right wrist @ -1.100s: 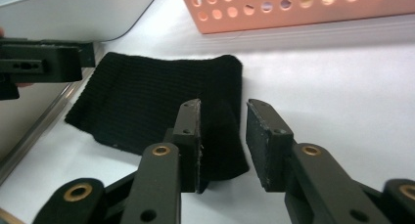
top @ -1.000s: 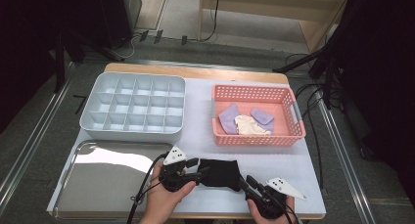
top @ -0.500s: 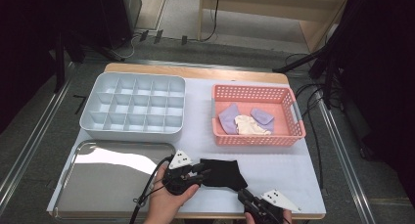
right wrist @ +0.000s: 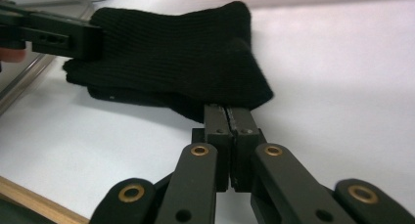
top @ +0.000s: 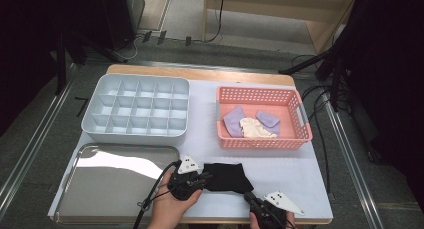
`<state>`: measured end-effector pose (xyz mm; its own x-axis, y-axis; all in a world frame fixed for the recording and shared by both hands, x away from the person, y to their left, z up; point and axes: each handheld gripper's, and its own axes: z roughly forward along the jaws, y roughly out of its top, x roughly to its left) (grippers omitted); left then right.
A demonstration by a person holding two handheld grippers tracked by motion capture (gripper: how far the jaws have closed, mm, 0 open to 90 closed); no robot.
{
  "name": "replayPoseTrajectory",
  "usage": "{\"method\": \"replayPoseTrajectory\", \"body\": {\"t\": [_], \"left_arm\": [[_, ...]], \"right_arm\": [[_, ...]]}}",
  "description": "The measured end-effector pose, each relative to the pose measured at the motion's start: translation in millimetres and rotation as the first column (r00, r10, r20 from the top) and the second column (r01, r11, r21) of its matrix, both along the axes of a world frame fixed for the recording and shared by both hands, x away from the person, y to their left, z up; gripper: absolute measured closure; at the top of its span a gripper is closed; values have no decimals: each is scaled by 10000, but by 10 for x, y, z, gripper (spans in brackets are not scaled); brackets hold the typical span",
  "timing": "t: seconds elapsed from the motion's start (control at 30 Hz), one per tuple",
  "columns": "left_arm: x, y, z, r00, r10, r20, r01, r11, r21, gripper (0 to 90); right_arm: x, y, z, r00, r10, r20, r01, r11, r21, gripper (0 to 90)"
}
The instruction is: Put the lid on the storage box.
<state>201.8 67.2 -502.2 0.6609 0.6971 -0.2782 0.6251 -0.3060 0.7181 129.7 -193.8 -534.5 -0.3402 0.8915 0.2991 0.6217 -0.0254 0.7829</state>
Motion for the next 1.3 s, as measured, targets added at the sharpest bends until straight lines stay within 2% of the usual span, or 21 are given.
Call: {"method": "replayPoseTrajectory", "body": {"t": [0.1, 0.17, 0.5, 0.57, 0.6, 0.67, 0.77, 0.87, 0.97, 1.03, 1.17, 1.3], "left_arm": [[5, 47, 18, 9999, -126, -97, 125, 9999, -111, 867], [10, 74, 20, 9992, -239, -319, 234, 9996, -179, 870], [22, 152, 8, 9989, -188, -432, 178, 9996, -228, 869], [17, 157, 5, 9991, -159, -401, 151, 9997, -200, 856], [20, 153, -4, 9987, -189, -466, 178, 9996, -240, 839], [20, 153, -12, 9989, -145, -446, 136, 9997, -197, 785], [24, 141, -26, 9990, -144, -412, 137, 9998, -176, 738], [24, 131, -32, 9989, -98, -466, 91, 9999, -145, 726], [30, 140, -39, 9990, -47, -440, 42, 9999, -124, 705], [27, 145, -46, 9990, 83, -429, -88, 9999, -115, 673], [24, 153, -60, 9992, 182, -353, -186, 9997, -127, 639], [24, 158, -68, 9988, 92, -489, -104, 9997, -241, 680]], "right_arm": [[9, -38, 14, 9999, -138, 17, 137, 9999, 83, 894], [24, -56, 15, 9998, -177, 14, 176, 9998, 51, 894], [68, -150, -12, 9991, -404, -158, 403, 9992, -44, 898], [65, -172, -10, 9978, -628, -207, 626, 9980, -102, 897], [65, -200, -4, 9973, -706, -200, 705, 9975, -66, 882], [61, -271, 19, 9966, -819, -118, 823, 9961, 330, 849], [43, -329, 87, 9939, -1078, 227, 1058, 9915, 755, 791], [49, -258, 124, 9959, -780, 461, 727, 9916, 1066, 692], [84, -129, 117, 9975, -462, 531, 413, 9950, 913, 584], [121, -59, 91, 9981, -435, 439, 393, 9950, 923, 552], [189, 19, 1, 9995, -278, -143, 286, 9978, 605, 588], [199, 21, -11, 9994, -294, -191, 305, 9976, 619, 648]]}}
